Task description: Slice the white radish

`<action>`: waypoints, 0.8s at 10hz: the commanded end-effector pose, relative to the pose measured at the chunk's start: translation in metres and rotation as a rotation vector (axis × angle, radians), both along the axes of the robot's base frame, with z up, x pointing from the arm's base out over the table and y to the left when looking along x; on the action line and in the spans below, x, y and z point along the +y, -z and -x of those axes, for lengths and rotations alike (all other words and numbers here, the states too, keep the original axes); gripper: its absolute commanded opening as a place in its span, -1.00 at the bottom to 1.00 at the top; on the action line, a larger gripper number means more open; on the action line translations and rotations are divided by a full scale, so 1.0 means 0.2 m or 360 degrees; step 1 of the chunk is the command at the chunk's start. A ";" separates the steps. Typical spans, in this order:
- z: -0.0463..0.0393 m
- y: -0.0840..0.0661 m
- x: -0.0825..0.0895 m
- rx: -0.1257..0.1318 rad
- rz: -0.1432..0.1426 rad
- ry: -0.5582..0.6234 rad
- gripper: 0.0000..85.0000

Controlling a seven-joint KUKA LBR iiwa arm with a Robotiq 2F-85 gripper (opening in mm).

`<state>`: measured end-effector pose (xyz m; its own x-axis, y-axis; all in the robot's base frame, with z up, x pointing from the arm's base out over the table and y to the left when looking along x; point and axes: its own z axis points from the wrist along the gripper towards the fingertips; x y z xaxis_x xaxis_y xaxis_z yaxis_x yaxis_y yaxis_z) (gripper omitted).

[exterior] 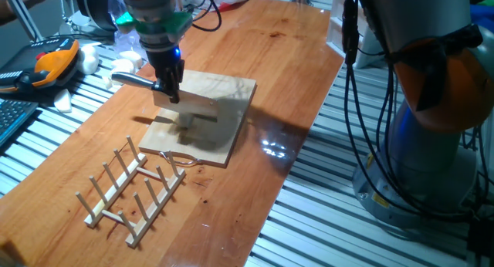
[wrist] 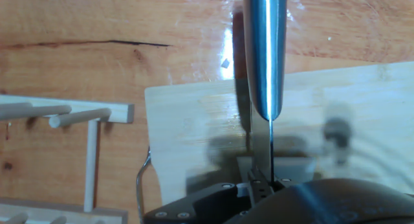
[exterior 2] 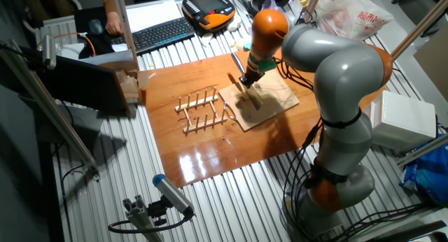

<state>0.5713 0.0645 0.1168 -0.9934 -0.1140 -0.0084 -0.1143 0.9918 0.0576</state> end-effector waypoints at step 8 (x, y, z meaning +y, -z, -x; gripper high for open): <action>0.080 0.07 -0.04 0.0058 0.0007 -0.0020 -1.00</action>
<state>0.5555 0.0570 0.1032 -0.9916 -0.1267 0.0278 -0.1250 0.9905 0.0577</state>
